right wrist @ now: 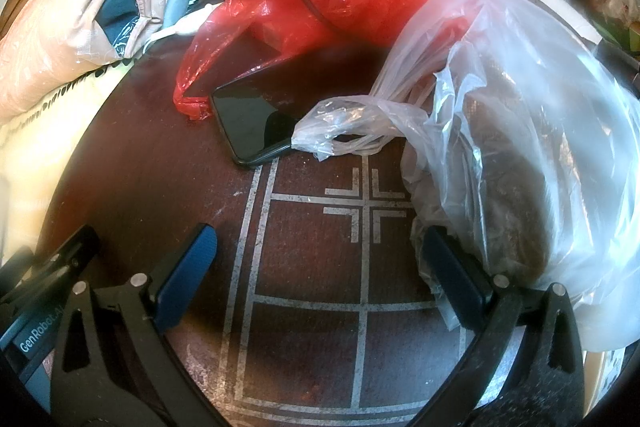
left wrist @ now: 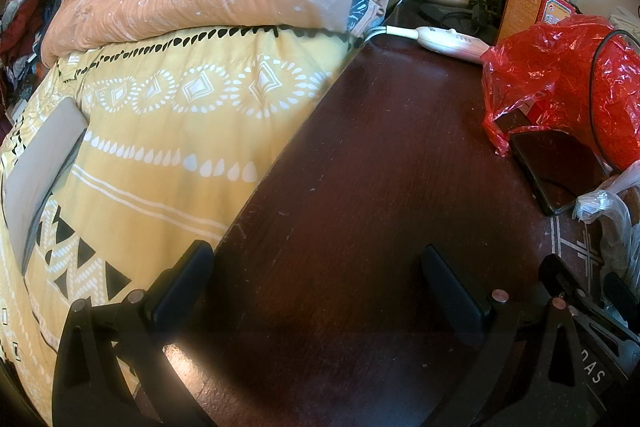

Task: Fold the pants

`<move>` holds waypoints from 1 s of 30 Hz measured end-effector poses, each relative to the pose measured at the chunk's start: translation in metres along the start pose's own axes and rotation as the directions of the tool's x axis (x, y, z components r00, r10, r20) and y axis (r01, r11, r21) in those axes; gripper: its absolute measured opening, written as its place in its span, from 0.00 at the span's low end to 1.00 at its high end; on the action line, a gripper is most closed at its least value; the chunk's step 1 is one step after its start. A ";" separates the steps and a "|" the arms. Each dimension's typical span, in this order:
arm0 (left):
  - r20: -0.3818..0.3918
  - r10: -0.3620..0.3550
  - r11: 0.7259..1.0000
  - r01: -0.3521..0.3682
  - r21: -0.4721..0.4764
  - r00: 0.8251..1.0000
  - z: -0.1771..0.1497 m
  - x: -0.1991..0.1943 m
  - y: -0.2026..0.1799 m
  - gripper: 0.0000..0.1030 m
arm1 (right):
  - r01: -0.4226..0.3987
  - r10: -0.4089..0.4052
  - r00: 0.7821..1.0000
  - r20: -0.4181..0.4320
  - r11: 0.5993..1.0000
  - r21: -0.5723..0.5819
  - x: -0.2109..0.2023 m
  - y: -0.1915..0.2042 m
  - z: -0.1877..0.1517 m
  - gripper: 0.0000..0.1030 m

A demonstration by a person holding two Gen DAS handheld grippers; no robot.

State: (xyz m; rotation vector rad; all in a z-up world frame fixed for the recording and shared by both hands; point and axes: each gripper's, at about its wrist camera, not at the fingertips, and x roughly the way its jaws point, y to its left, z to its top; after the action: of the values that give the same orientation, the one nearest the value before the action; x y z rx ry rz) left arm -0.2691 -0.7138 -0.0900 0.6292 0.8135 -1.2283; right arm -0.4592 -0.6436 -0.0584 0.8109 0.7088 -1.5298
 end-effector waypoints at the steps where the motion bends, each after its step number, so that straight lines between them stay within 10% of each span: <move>1: 0.000 0.000 1.000 0.000 0.000 1.000 0.000 0.000 0.000 1.00 | 0.000 0.000 1.000 0.000 1.000 0.000 0.000 0.000 0.000 1.00; 30: 0.001 0.003 1.000 -0.003 -0.001 1.000 0.000 0.001 -0.001 1.00 | 0.004 -0.004 1.000 -0.001 1.000 0.007 0.000 0.001 0.000 1.00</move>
State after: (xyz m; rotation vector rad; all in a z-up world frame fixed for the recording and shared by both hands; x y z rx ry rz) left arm -0.2697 -0.7146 -0.0904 0.6287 0.8123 -1.2251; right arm -0.4585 -0.6436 -0.0585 0.8153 0.7068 -1.5364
